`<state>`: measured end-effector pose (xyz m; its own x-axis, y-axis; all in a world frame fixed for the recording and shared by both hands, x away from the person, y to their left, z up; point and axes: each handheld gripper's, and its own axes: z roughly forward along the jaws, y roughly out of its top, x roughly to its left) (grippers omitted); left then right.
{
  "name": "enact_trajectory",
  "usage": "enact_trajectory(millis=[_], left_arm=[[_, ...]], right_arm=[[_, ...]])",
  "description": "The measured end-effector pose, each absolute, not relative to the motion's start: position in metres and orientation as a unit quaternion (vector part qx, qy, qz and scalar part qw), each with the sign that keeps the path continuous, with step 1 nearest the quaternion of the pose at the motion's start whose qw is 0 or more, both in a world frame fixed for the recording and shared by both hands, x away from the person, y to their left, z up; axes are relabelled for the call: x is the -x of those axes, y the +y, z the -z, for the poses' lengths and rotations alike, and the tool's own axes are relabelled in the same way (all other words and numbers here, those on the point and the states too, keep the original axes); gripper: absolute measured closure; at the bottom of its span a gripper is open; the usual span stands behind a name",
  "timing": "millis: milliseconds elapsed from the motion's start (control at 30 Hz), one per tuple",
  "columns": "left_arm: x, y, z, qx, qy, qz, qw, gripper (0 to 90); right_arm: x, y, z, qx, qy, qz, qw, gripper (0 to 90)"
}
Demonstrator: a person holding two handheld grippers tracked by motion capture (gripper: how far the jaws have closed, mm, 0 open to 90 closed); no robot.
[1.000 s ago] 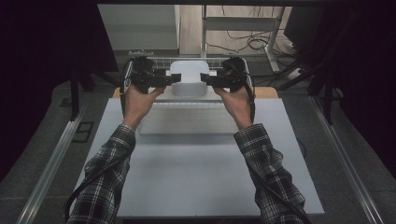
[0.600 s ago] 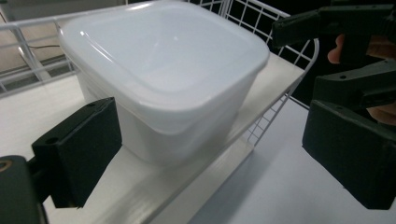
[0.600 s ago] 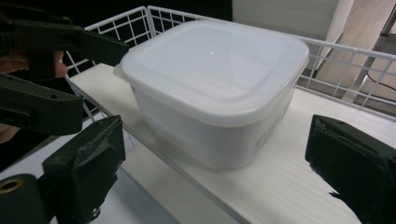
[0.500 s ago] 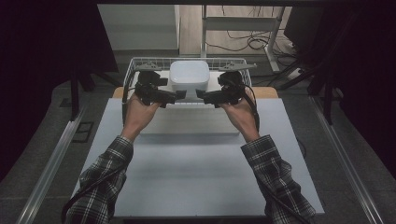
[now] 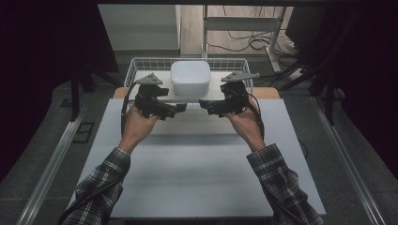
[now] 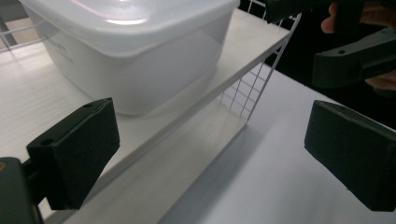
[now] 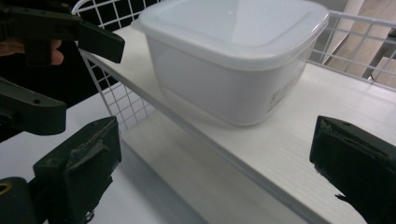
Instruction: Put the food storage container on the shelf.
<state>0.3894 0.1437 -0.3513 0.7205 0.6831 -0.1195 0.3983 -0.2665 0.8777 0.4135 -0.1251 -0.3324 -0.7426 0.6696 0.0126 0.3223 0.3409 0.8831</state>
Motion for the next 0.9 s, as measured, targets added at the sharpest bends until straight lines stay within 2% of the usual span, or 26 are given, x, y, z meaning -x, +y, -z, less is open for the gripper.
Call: enact_trajectory(millis=[900], left_arm=[[-0.348,0.148,0.388,-0.79,0.332,-0.137,0.497,2.7]], right_arm=[[-0.374,-0.14,0.364,-0.28,0.816,-0.474,0.176,1.6]])
